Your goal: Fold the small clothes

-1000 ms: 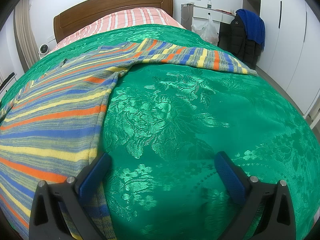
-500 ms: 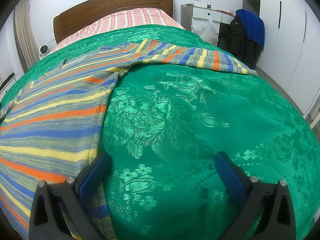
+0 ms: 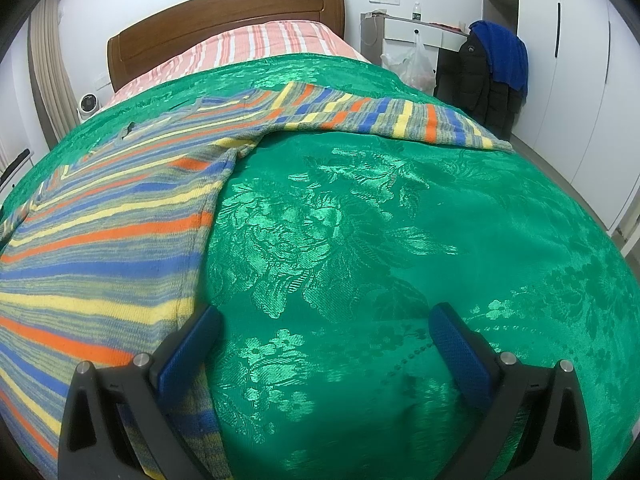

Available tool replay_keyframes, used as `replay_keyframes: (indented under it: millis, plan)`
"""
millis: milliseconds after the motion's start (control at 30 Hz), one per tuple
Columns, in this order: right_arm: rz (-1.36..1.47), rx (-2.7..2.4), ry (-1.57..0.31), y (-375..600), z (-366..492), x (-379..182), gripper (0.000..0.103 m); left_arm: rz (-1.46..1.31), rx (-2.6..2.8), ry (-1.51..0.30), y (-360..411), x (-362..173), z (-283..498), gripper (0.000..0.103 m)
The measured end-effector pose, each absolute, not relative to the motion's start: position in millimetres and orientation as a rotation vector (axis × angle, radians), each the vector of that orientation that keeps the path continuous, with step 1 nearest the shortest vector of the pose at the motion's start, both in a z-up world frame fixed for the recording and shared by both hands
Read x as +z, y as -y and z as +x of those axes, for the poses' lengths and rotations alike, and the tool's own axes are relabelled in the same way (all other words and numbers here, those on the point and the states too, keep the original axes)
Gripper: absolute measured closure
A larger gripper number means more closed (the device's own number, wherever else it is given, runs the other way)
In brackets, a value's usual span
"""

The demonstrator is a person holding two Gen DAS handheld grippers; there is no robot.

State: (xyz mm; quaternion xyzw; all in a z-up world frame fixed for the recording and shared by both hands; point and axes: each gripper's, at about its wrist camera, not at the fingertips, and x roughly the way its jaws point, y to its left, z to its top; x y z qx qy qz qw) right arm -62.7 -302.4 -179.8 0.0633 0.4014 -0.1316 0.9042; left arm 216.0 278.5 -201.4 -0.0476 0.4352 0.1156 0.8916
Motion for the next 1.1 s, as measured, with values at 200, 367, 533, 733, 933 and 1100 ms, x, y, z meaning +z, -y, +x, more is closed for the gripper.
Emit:
replay_keyframes:
  millis: [200, 367, 533, 733, 933, 1100]
  plan:
    - [0.138, -0.270, -0.840, 302.4, -62.5, -179.4, 0.000, -0.101, 0.249, -0.899, -279.5, -202.1, 216.0, 0.000]
    - [0.163, -0.231, -0.879, 307.3, -61.9, -175.3, 0.000, -0.100, 0.249, -0.901, -280.2, -201.7, 215.4, 0.000]
    - [0.296, -0.150, -0.850, 338.2, -68.5, -150.5, 0.001, -0.101, 0.267, -0.923, -280.1, -200.8, 217.8, 0.000]
    - [0.505, -0.173, -0.734, 433.2, -57.2, -118.1, 0.001, -0.162, 0.151, -0.983, -258.8, -180.7, 183.2, 0.001]
    - [0.783, -0.121, -0.738, 505.8, -22.4, -132.0, 0.004, -0.215, -0.020, -0.941, -223.4, -174.0, 121.1, 0.001]
    - [0.950, -0.173, -0.670, 558.8, 1.9, -154.5, 0.009, -0.159, -0.022, -0.913, -202.7, -178.1, 119.3, 0.001]
